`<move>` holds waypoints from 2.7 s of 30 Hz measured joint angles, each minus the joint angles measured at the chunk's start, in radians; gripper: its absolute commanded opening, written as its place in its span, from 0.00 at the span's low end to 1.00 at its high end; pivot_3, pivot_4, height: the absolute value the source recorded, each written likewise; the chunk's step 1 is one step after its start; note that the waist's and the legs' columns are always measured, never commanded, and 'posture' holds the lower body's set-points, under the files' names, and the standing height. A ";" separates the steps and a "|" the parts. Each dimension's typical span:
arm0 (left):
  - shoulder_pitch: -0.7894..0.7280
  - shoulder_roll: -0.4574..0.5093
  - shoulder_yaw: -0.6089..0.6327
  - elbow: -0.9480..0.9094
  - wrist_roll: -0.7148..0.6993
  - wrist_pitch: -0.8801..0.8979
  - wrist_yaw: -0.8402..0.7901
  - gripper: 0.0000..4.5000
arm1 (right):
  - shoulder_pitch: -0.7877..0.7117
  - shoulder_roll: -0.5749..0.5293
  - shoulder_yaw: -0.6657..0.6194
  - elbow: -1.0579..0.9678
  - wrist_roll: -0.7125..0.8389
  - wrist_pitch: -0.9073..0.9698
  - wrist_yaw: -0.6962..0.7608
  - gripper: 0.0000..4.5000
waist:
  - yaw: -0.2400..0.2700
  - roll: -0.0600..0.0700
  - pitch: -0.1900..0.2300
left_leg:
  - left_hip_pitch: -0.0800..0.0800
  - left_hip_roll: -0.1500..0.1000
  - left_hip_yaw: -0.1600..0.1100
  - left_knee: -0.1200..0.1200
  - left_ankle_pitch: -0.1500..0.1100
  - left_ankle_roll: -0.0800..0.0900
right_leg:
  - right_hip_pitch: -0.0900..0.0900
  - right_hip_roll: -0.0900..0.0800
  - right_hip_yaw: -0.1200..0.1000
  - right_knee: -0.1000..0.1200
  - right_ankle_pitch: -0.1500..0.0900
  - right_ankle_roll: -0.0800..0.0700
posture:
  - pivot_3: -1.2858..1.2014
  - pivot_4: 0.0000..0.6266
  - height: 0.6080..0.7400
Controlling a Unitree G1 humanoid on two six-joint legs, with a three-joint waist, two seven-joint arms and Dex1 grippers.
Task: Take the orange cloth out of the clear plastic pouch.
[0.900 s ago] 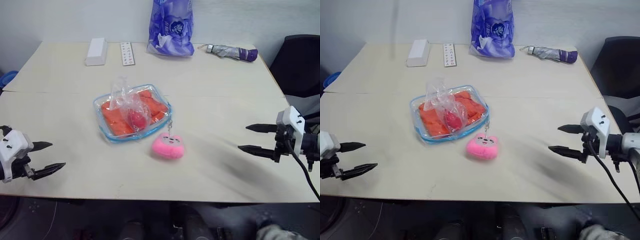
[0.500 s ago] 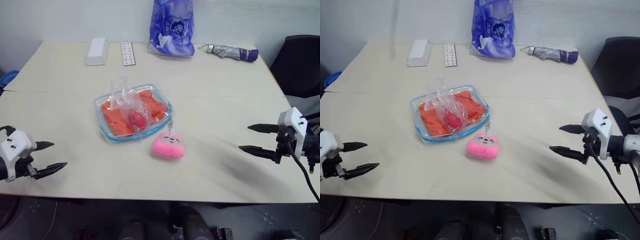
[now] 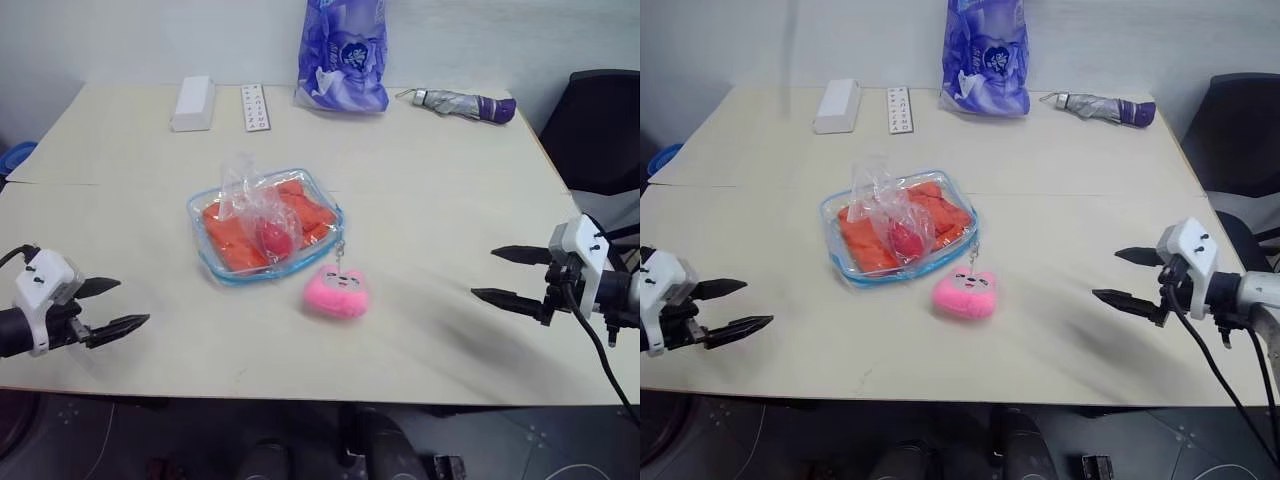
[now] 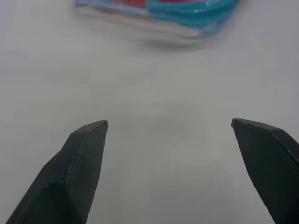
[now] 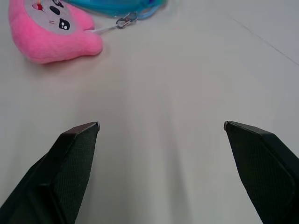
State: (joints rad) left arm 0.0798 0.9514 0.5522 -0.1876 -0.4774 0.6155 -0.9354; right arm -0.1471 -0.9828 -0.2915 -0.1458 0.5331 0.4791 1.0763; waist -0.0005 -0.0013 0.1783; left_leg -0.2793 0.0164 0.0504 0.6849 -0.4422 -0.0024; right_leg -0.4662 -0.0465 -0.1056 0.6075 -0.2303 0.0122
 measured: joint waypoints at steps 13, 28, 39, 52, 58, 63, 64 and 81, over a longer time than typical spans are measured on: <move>-0.626 -0.501 -0.112 -0.342 -0.243 0.865 0.734 0.99 | -0.097 0.066 -0.029 -0.350 0.207 0.166 -0.180 1.00 | 0.022 -0.001 0.000 | -0.002 -0.002 -0.002 0.013 0.001 -0.002 | 0.003 0.001 0.000 0.005 0.001 0.002 | 0.52 0.24 1.00; -0.851 -0.798 -0.129 -0.023 -0.114 1.004 1.055 0.99 | -0.121 0.138 0.031 -0.444 0.235 0.176 -0.288 1.00 | 0.026 -0.002 0.000 | -0.002 -0.002 -0.002 0.014 0.001 -0.005 | 0.003 0.002 0.000 0.007 0.001 0.001 | 0.52 0.24 1.00; -0.943 -0.818 -0.210 0.176 -0.036 0.976 1.007 0.67 | -0.099 0.164 0.032 -0.480 0.238 0.176 -0.339 1.00 | 0.024 -0.002 0.000 | -0.002 -0.001 -0.002 0.014 0.002 -0.006 | 0.003 0.002 0.000 0.007 0.001 0.001 | 0.52 0.24 1.00; -0.957 -0.663 -0.183 0.122 0.015 0.948 0.944 0.15 | -0.079 0.164 0.042 -0.483 0.241 0.176 -0.341 1.00 | 0.009 -0.003 0.001 | -0.001 -0.001 -0.002 0.014 0.002 -0.007 | 0.002 0.003 0.000 0.009 0.000 0.000 | 0.52 0.24 1.00; -0.911 -0.368 -0.046 0.108 0.023 0.927 0.852 0.15 | -0.100 0.164 0.071 -0.472 0.240 0.176 -0.310 1.00 | -0.003 -0.003 0.001 | -0.001 0.000 -0.002 0.014 0.002 -0.008 | 0.001 0.002 0.000 0.009 0.000 -0.001 | 0.52 0.24 1.00; -0.695 -0.164 0.006 0.212 0.049 0.856 0.752 0.15 | -0.145 0.170 0.120 -0.436 0.235 0.172 -0.280 1.00 | -0.001 -0.003 0.001 | 0.003 0.000 -0.004 0.014 0.002 -0.008 | 0.001 0.001 -0.002 0.009 -0.001 -0.001 | 0.52 0.24 1.00; -0.665 -0.153 0.012 0.233 0.053 0.844 0.738 0.15 | -0.151 0.172 0.128 -0.433 0.234 0.171 -0.276 1.00 | 0.003 -0.003 0.001 | 0.002 -0.001 -0.006 0.014 0.002 -0.008 | 0.001 0.001 -0.003 0.008 -0.001 -0.001 | 0.52 0.24 1.00; -0.532 -0.053 0.139 0.303 0.102 0.723 0.715 0.99 | -0.224 0.194 0.177 -0.343 0.215 0.152 -0.204 1.00 | 0.009 -0.005 0.002 | -0.002 0.001 -0.012 0.013 0.001 -0.008 | 0.001 0.000 -0.009 0.004 -0.001 -0.001 | 0.52 0.24 1.00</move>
State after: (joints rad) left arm -0.4522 0.8984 0.6913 0.1154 -0.3757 1.3382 -0.2201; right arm -0.3713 -0.7892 -0.1147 -0.4892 0.7481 0.6316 0.8720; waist 0.0084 -0.0068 0.1802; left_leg -0.2815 0.0170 0.0386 0.6980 -0.4409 -0.0102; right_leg -0.4656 -0.0463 -0.1142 0.6118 -0.2309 0.0110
